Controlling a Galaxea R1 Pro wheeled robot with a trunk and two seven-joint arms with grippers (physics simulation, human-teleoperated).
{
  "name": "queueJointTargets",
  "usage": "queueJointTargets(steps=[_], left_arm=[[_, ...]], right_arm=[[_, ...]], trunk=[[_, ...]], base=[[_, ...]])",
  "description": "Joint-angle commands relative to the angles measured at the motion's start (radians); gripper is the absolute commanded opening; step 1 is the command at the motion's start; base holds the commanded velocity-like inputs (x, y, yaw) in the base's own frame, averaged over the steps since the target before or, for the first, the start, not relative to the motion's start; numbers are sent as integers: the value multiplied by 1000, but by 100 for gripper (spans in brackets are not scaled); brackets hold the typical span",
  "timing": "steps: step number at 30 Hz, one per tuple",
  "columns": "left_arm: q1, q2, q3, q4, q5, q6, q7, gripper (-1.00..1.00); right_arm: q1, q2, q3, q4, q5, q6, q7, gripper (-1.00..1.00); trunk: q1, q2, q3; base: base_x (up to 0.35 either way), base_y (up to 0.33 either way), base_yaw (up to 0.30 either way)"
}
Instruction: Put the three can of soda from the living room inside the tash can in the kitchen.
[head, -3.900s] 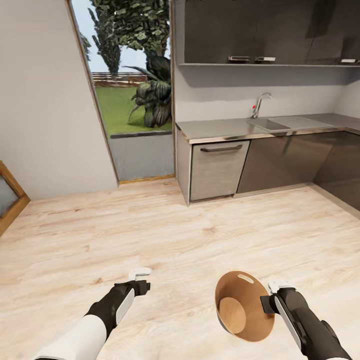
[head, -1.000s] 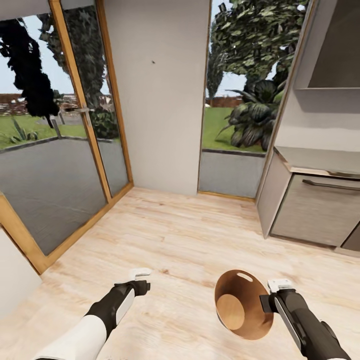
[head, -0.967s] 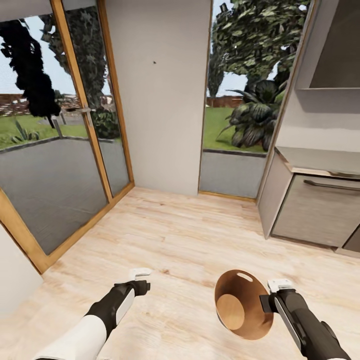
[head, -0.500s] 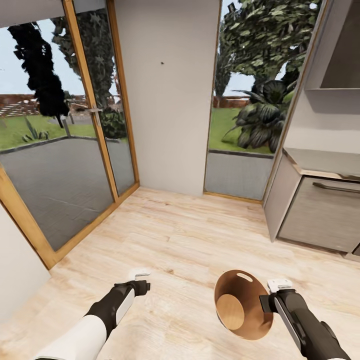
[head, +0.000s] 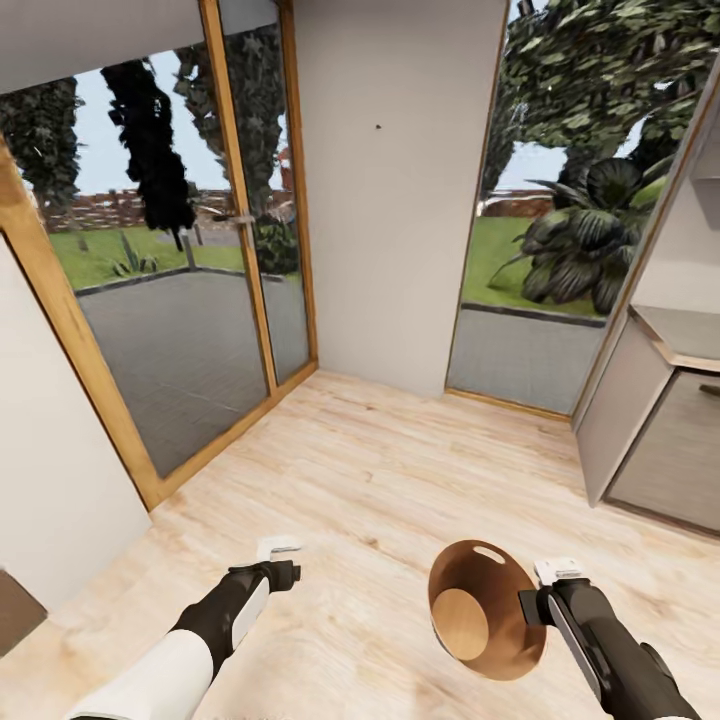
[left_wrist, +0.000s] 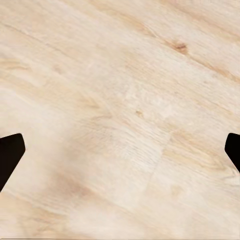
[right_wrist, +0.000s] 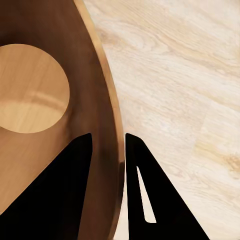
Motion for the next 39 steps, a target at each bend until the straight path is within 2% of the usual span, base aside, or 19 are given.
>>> queueJointTargets(steps=[1, 39], left_arm=[[0, 0, 0, 0, 0, 0, 0, 100], [0, 0, 0, 0, 0, 0, 0, 100]], right_arm=[[0, 0, 0, 0, -6, 0, 0, -100], [0, 1, 0, 8, -6, -2, -1, -100]], trunk=[[0, 0, 0], [0, 0, 0]], base=[[0, 0, 287], [0, 0, 287]])
